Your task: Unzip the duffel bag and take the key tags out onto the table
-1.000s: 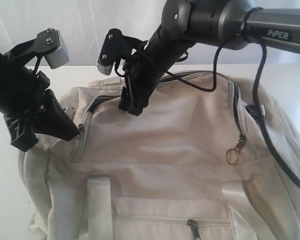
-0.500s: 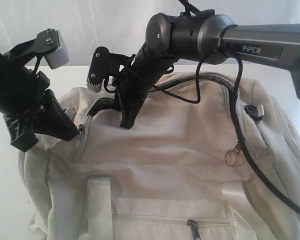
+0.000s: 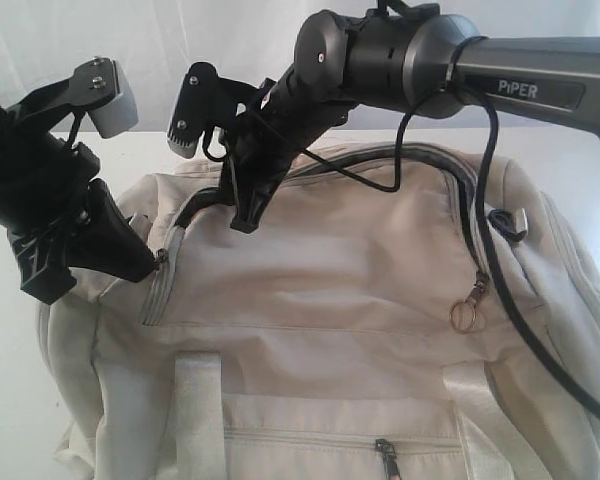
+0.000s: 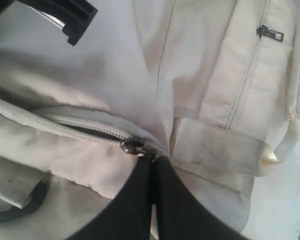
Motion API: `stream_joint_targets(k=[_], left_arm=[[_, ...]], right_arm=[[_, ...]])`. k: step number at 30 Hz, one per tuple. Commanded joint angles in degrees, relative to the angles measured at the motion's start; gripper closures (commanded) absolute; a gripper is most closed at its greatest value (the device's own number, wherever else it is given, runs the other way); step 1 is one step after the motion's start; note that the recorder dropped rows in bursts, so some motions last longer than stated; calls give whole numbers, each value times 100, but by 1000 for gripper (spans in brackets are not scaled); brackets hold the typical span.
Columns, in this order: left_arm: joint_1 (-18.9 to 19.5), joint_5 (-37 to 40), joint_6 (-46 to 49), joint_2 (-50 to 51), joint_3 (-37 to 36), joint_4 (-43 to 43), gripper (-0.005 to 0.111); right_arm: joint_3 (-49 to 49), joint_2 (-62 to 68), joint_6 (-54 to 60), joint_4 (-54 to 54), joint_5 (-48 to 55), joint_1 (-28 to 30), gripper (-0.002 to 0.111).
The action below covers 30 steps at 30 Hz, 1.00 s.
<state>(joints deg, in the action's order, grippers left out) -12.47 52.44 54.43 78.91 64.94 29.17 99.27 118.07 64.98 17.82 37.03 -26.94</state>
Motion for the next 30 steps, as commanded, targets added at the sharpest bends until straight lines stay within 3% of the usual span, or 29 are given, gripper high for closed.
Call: stream_joint_targets(k=[1,8,11,13,19,30], left_arm=[[-31,245,-50,-79,36,212,107],[-31,245,-50,-79,36,212,107],[-31,251,-50,-79,36,212,107],[-31,266,-50,-79,36,212,107],[-31,684,-50,-84,-35,212,107],[-31,993,-86,-429,-430,324,107]], right_arm=[[26,-47,94,40,-173,-44,56],[26,130,94,140,-438,-138,69],[26,140,83,170,-577,-197,89],[26,140,-76,170,-761,-211,108],[26,140,-1002,135,-1300,-153,108],[26,140,-1403,-20,-1445,-153,108]])
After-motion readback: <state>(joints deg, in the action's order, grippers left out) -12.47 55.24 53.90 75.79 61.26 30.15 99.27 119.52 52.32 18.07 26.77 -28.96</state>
